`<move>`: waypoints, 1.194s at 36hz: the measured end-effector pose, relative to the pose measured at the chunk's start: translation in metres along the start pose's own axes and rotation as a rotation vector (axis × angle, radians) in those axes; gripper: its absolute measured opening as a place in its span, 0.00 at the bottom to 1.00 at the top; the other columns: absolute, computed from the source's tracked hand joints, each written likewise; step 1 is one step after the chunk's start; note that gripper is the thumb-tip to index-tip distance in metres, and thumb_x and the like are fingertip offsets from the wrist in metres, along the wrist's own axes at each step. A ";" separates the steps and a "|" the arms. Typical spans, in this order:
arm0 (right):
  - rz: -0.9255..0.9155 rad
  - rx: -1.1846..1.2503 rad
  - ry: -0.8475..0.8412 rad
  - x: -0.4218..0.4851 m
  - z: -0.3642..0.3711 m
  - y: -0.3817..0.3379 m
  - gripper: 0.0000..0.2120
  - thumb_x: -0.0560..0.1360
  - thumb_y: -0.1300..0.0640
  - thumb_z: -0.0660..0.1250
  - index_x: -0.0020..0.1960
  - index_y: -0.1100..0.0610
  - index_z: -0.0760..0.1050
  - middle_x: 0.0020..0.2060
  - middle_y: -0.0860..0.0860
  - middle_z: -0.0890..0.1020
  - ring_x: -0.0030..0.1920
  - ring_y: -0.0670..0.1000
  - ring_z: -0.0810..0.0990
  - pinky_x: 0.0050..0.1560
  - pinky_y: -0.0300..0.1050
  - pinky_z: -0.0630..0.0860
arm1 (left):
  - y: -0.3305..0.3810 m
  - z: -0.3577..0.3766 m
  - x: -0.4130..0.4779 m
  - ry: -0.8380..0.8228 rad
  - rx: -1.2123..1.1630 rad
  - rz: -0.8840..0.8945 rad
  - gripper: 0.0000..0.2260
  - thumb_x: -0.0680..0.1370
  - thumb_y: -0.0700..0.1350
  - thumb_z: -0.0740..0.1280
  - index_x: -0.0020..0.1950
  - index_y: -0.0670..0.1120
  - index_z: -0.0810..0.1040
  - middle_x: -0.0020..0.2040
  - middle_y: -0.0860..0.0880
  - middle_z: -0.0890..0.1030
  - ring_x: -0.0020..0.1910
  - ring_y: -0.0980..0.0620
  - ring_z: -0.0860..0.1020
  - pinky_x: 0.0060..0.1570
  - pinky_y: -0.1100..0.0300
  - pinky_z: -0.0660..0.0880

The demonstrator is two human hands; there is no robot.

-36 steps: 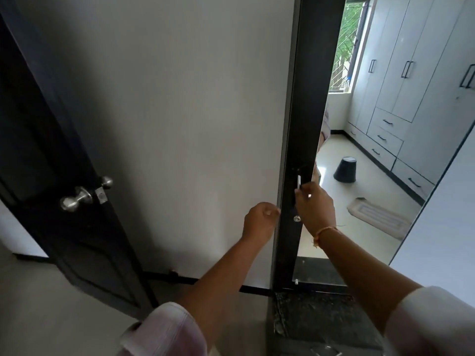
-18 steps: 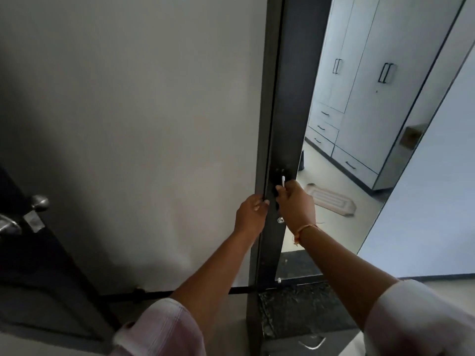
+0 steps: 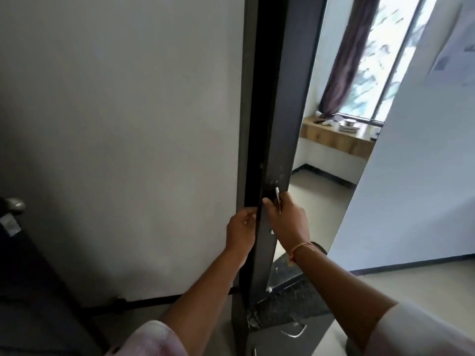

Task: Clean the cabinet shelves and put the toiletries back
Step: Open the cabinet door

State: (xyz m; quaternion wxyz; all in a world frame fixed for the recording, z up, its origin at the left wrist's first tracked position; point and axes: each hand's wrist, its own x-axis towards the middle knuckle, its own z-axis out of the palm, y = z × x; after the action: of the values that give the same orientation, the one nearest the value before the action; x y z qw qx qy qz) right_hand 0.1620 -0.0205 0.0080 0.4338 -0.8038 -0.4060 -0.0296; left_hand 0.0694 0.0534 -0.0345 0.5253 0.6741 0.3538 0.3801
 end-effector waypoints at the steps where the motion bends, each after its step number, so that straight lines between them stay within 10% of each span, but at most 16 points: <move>1: 0.000 0.006 0.007 -0.006 -0.004 0.001 0.14 0.77 0.39 0.62 0.47 0.49 0.69 0.36 0.46 0.78 0.37 0.49 0.79 0.35 0.41 0.71 | -0.001 0.002 -0.006 0.000 0.004 -0.011 0.09 0.82 0.45 0.61 0.52 0.54 0.81 0.49 0.55 0.82 0.50 0.56 0.80 0.51 0.61 0.77; 12: 0.035 -0.042 0.058 -0.077 -0.071 0.019 0.18 0.73 0.37 0.66 0.52 0.50 0.67 0.44 0.46 0.77 0.38 0.43 0.75 0.31 0.32 0.65 | 0.019 0.041 -0.092 -0.019 0.004 -0.014 0.09 0.81 0.44 0.62 0.49 0.55 0.82 0.45 0.57 0.82 0.45 0.58 0.80 0.51 0.59 0.79; 16: -0.038 -0.189 0.144 -0.102 -0.096 0.034 0.32 0.74 0.41 0.66 0.72 0.51 0.58 0.68 0.50 0.69 0.64 0.53 0.74 0.55 0.48 0.78 | 0.028 0.061 -0.124 -0.053 -0.019 0.011 0.10 0.81 0.43 0.62 0.50 0.53 0.82 0.45 0.57 0.83 0.44 0.60 0.81 0.52 0.60 0.79; 19: -0.295 -0.474 0.240 -0.115 -0.118 0.044 0.38 0.76 0.50 0.68 0.78 0.56 0.52 0.78 0.55 0.55 0.77 0.55 0.57 0.72 0.52 0.64 | 0.033 0.076 -0.146 -0.095 -0.021 0.034 0.10 0.81 0.44 0.62 0.51 0.54 0.82 0.46 0.58 0.83 0.46 0.62 0.81 0.52 0.60 0.79; 28: -0.466 -0.840 0.144 -0.142 -0.183 0.071 0.33 0.78 0.60 0.56 0.79 0.60 0.45 0.78 0.58 0.47 0.78 0.58 0.45 0.75 0.59 0.54 | 0.055 0.123 -0.196 -0.312 -0.044 0.075 0.11 0.81 0.42 0.61 0.52 0.52 0.82 0.44 0.57 0.83 0.44 0.60 0.80 0.49 0.62 0.78; 43: -0.197 -1.062 0.103 -0.141 -0.262 0.128 0.33 0.79 0.56 0.59 0.77 0.66 0.47 0.77 0.62 0.46 0.78 0.61 0.44 0.75 0.58 0.56 | 0.084 0.212 -0.170 -0.471 0.365 0.469 0.27 0.79 0.46 0.67 0.76 0.51 0.62 0.75 0.53 0.64 0.74 0.55 0.63 0.72 0.57 0.64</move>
State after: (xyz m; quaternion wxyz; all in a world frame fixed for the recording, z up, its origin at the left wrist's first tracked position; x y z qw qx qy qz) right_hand 0.2342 -0.3356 0.0279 -0.0176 -0.8681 -0.3868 -0.3107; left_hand 0.1851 -0.2048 -0.0100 0.3623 0.8881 0.1214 0.2555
